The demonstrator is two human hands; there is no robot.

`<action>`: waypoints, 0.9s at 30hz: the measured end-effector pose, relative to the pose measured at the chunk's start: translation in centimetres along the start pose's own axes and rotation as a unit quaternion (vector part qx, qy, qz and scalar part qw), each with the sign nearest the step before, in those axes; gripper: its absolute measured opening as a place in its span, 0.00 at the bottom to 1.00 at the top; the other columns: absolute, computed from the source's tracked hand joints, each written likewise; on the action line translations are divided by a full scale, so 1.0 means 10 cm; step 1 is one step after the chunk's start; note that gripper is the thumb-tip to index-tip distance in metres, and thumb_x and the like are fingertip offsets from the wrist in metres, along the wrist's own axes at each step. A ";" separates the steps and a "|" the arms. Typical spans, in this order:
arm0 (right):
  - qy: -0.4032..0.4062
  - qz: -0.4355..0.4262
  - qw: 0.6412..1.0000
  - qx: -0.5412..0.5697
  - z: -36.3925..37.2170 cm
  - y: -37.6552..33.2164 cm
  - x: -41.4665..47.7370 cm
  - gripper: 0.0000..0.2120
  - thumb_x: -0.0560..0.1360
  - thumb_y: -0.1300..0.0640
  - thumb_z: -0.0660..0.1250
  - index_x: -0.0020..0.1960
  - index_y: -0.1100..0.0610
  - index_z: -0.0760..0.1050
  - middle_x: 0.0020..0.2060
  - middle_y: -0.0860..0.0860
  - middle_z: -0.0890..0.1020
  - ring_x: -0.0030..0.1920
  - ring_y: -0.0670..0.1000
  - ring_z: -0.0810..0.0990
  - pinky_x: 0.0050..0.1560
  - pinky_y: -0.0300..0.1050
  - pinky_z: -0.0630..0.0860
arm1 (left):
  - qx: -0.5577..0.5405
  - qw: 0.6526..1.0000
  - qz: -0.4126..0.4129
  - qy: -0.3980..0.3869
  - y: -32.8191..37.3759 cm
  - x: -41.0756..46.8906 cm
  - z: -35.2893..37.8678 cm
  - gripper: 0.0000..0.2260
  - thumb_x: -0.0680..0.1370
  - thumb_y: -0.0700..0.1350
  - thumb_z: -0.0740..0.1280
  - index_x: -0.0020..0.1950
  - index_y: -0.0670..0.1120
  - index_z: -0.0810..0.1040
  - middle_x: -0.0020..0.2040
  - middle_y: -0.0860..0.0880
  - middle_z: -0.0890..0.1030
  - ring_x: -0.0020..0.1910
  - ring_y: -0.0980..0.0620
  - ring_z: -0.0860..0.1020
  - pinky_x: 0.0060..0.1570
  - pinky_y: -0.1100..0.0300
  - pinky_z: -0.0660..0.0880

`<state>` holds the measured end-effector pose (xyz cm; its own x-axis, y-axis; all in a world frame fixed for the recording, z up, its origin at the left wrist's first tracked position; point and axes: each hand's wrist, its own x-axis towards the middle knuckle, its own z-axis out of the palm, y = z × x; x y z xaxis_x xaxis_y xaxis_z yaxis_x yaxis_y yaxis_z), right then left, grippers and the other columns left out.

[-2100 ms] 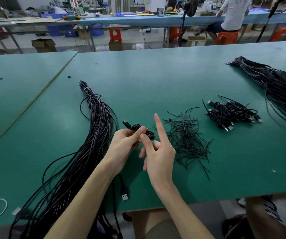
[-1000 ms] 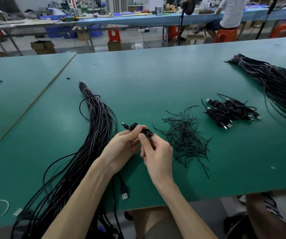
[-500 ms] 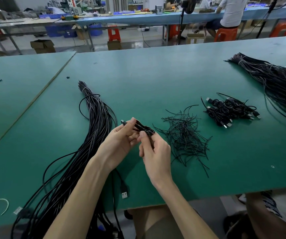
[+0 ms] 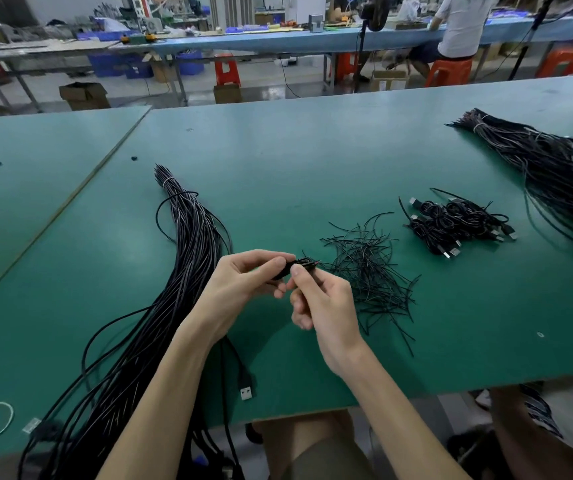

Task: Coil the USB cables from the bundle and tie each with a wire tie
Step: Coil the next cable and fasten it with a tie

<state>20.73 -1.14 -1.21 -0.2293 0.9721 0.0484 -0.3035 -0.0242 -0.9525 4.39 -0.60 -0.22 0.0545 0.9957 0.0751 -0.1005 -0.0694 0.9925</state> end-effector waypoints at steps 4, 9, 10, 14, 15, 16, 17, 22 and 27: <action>0.014 0.009 1.000 -0.009 -0.01 0.03 0.03 0.16 0.83 0.55 0.66 0.39 0.59 0.78 0.26 0.52 0.74 0.22 0.48 0.67 0.22 0.39 0.65 | 0.069 0.996 0.055 0.025 -0.02 0.01 0.03 0.11 0.77 0.42 0.73 0.57 0.40 0.86 0.48 0.40 0.87 0.42 0.49 0.83 0.42 0.59 0.81; 0.025 0.011 1.000 -0.016 -0.04 0.07 0.06 0.16 0.83 0.55 0.66 0.39 0.61 0.79 0.26 0.52 0.75 0.22 0.49 0.68 0.22 0.40 0.66 | 0.148 0.986 0.076 -0.005 -0.03 0.00 0.02 0.12 0.76 0.38 0.73 0.58 0.47 0.86 0.45 0.46 0.86 0.38 0.51 0.82 0.33 0.60 0.78; 0.027 0.012 0.999 -0.020 -0.03 0.08 0.07 0.16 0.83 0.55 0.66 0.39 0.62 0.79 0.26 0.52 0.75 0.22 0.49 0.68 0.23 0.41 0.66 | 0.174 0.981 0.081 -0.006 -0.04 -0.01 0.01 0.12 0.77 0.39 0.73 0.58 0.49 0.86 0.45 0.46 0.86 0.38 0.53 0.81 0.33 0.61 0.77; 0.039 -0.002 0.997 -0.062 -0.01 0.10 0.08 0.17 0.83 0.53 0.67 0.40 0.62 0.78 0.26 0.52 0.77 0.23 0.51 0.70 0.24 0.42 0.67 | 0.269 0.957 0.112 0.011 -0.07 -0.01 0.00 0.12 0.79 0.40 0.72 0.56 0.56 0.86 0.42 0.48 0.84 0.36 0.50 0.80 0.42 0.62 0.76; 0.041 -0.009 0.996 -0.075 -0.01 0.11 0.07 0.17 0.83 0.51 0.67 0.40 0.61 0.79 0.26 0.53 0.78 0.23 0.51 0.71 0.24 0.42 0.68 | 0.271 0.955 0.120 0.017 -0.07 -0.02 0.00 0.12 0.79 0.39 0.72 0.55 0.56 0.86 0.42 0.49 0.85 0.35 0.49 0.80 0.43 0.61 0.77; 0.040 -0.015 0.995 -0.085 0.00 0.11 0.06 0.17 0.83 0.50 0.67 0.40 0.60 0.79 0.27 0.53 0.78 0.22 0.51 0.71 0.24 0.43 0.69 | 0.270 0.954 0.127 0.022 -0.07 -0.02 0.01 0.12 0.79 0.39 0.71 0.54 0.55 0.86 0.42 0.50 0.85 0.35 0.48 0.80 0.43 0.60 0.78; 0.038 -0.021 0.995 -0.092 0.00 0.11 0.05 0.18 0.83 0.48 0.67 0.40 0.60 0.79 0.27 0.53 0.79 0.22 0.52 0.72 0.25 0.43 0.70 | 0.268 0.954 0.132 0.028 -0.07 -0.02 0.02 0.12 0.79 0.38 0.71 0.53 0.55 0.86 0.41 0.51 0.85 0.34 0.49 0.80 0.42 0.60 0.78; 0.040 -0.030 0.991 -0.123 0.04 0.08 0.01 0.20 0.81 0.40 0.66 0.43 0.56 0.80 0.28 0.53 0.81 0.24 0.52 0.76 0.28 0.45 0.74 | 0.257 0.953 0.147 0.063 -0.06 -0.03 0.07 0.13 0.80 0.35 0.69 0.50 0.53 0.86 0.40 0.54 0.85 0.33 0.54 0.78 0.40 0.63 0.76; 0.069 -0.053 0.985 -0.149 0.07 0.07 -0.01 0.16 0.79 0.37 0.67 0.57 0.48 0.75 0.38 0.51 0.83 0.26 0.50 0.80 0.31 0.42 0.77 | 0.251 0.953 0.153 0.080 -0.03 -0.04 0.08 0.13 0.80 0.33 0.68 0.49 0.50 0.86 0.38 0.57 0.84 0.32 0.58 0.76 0.38 0.67 0.74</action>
<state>19.88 -1.46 -1.70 -0.0777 0.9885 0.1301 -0.0290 0.1282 -0.9913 5.23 -1.07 -0.46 -0.0577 0.9180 0.3923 0.4018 -0.3384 0.8509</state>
